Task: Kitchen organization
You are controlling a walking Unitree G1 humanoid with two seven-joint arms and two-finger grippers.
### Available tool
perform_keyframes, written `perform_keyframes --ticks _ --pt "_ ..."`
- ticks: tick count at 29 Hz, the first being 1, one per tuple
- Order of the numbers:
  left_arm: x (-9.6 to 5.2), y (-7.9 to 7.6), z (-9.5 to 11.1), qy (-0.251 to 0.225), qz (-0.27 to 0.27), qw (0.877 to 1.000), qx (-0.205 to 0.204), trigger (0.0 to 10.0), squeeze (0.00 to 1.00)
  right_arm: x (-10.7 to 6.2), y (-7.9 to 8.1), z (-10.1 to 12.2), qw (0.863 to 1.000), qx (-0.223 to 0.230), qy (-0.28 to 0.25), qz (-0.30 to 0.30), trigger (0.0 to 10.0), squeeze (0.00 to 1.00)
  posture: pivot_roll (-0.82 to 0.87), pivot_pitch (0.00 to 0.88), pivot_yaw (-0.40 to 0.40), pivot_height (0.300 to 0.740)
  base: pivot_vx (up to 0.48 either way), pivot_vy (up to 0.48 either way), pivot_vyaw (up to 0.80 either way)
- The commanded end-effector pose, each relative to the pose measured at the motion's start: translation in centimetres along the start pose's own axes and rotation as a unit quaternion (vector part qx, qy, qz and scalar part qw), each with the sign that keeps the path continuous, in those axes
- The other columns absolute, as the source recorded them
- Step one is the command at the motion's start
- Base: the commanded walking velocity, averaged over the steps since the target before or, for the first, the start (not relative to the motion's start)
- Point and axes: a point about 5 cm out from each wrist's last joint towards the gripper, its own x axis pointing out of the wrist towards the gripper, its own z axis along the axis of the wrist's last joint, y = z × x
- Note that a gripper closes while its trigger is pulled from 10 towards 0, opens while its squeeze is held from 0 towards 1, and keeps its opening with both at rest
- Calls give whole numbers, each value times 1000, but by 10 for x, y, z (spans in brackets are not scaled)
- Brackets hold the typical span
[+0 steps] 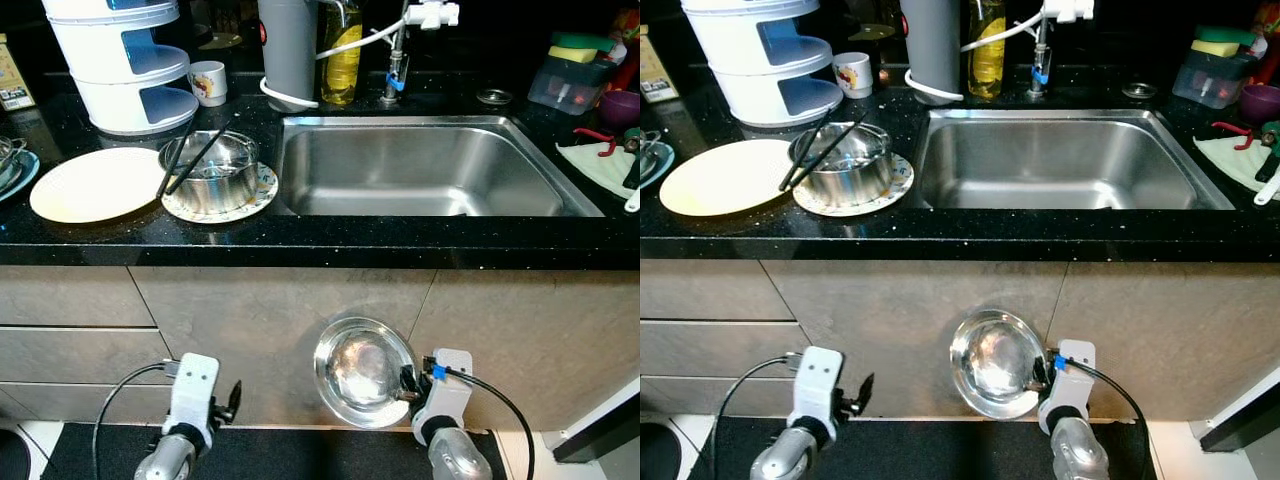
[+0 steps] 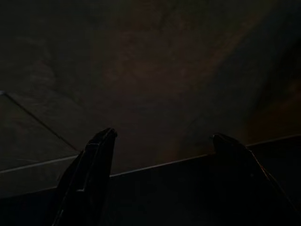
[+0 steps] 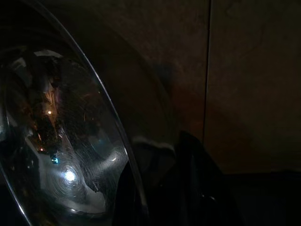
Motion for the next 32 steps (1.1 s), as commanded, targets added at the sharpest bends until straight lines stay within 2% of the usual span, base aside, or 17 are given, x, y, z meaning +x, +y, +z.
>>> perform_keyframes --ticks 1,12,20,26,28,32 --pt "-2 0 -8 26 10 1000 -12 10000 0 1 0 1 1000 23 1 -8 10000 0 -99 134 -36 740 0 0 0" --pt "-1 -5 -5 24 -4 1000 -20 10000 0 5 6 2 1000 15 8 12 10000 0 -93 136 -55 740 0 0 0" --pt "0 -10 0 20 -38 999 -22 10000 0 2 6 -1 1000 21 9 11 10000 0 -91 142 -40 740 0 0 0" --pt "2 -5 3 14 -16 999 -37 10000 0 1 7 -2 1000 22 10 13 10000 0 -93 145 -38 740 0 0 0" --pt "1 -8 3 17 -36 999 -31 10000 0 1 7 -3 1000 19 11 16 10000 0 -92 148 -36 740 0 0 0" --pt "0 -8 3 18 -35 999 -30 10000 0 1 7 -3 1000 17 12 18 10000 0 -92 148 -36 740 0 0 0"
